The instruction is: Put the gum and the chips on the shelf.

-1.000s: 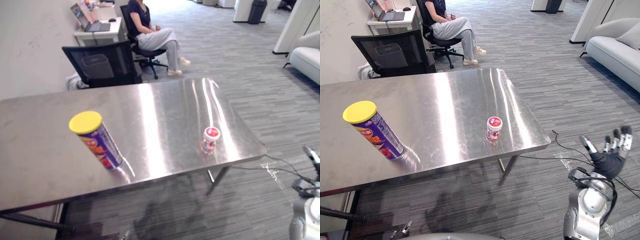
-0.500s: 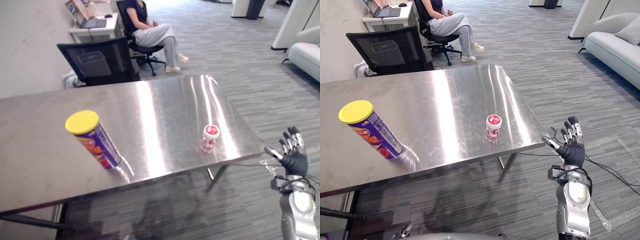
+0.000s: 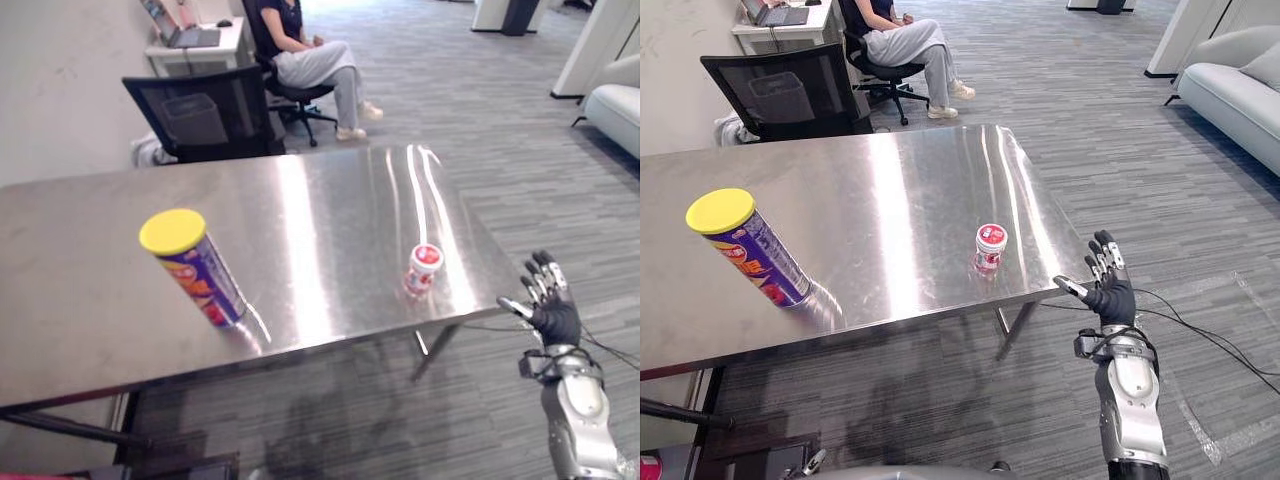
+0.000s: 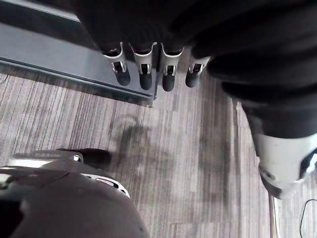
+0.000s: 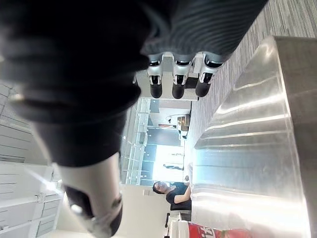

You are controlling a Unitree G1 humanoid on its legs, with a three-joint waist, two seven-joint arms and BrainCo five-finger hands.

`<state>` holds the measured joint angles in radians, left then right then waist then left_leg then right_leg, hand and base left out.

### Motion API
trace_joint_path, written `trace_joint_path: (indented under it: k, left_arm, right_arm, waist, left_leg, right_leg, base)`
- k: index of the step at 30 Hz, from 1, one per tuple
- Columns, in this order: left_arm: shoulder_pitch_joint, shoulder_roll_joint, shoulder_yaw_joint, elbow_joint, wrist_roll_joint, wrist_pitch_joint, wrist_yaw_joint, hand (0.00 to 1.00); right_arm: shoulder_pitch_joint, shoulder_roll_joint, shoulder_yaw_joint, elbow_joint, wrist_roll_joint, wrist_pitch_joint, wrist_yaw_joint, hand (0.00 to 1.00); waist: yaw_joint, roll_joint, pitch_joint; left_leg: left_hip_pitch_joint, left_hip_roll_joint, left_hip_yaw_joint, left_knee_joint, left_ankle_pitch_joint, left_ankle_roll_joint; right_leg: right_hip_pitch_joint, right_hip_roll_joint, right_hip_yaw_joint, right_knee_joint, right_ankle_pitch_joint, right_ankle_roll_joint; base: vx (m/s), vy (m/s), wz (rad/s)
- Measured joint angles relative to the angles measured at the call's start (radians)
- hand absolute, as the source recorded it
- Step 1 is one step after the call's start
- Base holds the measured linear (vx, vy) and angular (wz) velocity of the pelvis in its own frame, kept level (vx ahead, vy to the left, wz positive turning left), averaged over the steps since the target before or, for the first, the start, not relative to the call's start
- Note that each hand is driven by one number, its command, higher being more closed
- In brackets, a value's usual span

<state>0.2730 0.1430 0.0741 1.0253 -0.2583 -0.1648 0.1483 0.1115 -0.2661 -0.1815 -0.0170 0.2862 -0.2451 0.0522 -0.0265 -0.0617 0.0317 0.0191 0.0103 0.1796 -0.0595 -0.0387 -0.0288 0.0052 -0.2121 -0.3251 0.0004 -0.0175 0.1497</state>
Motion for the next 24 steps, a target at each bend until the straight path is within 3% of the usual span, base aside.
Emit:
trace_joint_path:
  k: [24]
  left_arm:
    - [-0.015, 0.015, -0.043, -0.01, 0.044, 0.017, 0.005, 0.0]
  right_arm:
    - [-0.122, -0.003, 0.079, 0.113, 0.008, 0.001, -0.028, 0.0]
  waist:
    - [0.008, 0.005, 0.055]
  left_leg:
    - [-0.009, -0.004, -0.039, 0.011, 0.002, 0.003]
  right_leg:
    - [0.02, -0.001, -0.037, -0.006, 0.0, 0.0]
  base:
    - [0.01, -0.002, 0.04]
